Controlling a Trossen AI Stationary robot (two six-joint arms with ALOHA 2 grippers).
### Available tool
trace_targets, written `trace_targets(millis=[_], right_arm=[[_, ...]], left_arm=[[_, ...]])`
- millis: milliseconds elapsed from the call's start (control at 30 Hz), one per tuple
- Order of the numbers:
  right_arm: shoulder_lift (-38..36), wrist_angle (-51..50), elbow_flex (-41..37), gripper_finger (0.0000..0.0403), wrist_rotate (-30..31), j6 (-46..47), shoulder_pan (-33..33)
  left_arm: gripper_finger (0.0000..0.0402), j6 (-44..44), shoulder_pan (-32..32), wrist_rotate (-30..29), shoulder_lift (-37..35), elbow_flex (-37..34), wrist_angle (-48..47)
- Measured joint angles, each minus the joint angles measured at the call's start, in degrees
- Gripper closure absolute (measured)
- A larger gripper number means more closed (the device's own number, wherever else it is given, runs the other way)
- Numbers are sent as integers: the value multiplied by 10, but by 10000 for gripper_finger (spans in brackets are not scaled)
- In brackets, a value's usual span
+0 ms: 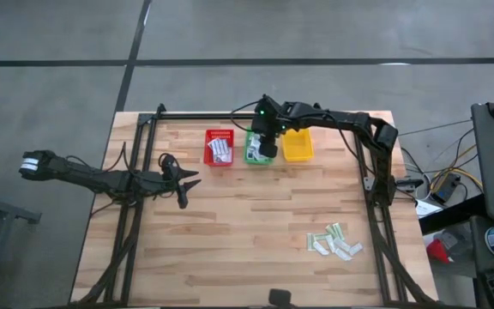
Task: Pick & Place First Aid Supplies
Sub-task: Put the green bandage into the yellow basket
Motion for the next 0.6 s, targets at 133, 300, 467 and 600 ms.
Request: trace_targets(millis=[133, 300, 467, 600], right_arm=[[0, -20, 30, 240, 20, 0, 0], [0, -126, 91, 236, 29, 19, 0], [0, -298, 143, 247, -5, 45, 11], [-9, -390, 140, 255, -79, 47, 35]], left_arm=[[268, -2, 0, 0, 0, 0, 0], [268, -5, 0, 0, 0, 0, 0], [268, -5, 0, 0, 0, 0, 0], [268, 0, 0, 0, 0, 0, 0]])
